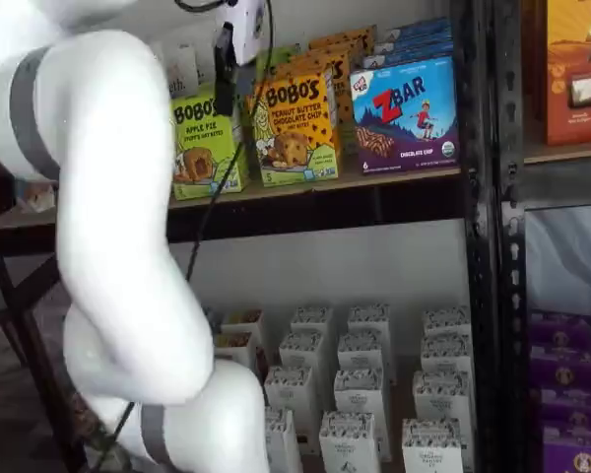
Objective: Pick up the orange box on the top shelf, the fifth box from the left
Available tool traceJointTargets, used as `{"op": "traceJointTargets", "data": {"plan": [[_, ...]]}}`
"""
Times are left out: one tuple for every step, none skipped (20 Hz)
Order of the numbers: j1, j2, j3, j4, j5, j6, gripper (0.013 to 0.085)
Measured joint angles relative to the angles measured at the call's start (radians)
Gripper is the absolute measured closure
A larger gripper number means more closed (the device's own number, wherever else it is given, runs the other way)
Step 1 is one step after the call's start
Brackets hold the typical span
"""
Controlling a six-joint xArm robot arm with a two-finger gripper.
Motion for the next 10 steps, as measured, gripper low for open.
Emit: {"op": "traceJointTargets", "data": {"plan": [[-0.003, -0.012, 0.017, 0.015, -0.020, 0.000, 0.0130], [-0.003, -0.032, 0.041, 0.036, -0.052, 0.004, 0.0130], [0.003, -0.038, 0.046, 0.039, -0.062, 0.009, 0.0130], [0.009, -0.041, 0.049, 0.039, -0.069, 0.015, 0.0130], [0.016, -0.045, 0.052, 0.039, -0.075, 0.021, 0.0130], [0.021, -0.048, 0.055, 0.038, -0.082, 0.026, 0.0130], [0.025, -0.054, 0.063, 0.039, -0.095, 0.029, 0.0130], [0.027, -0.062, 0.073, 0.044, -0.112, 0.031, 0.0130], [0.026, -0.067, 0.081, 0.052, -0.125, 0.031, 0.0130], [0.021, -0.069, 0.086, 0.060, -0.133, 0.028, 0.0130]]}}
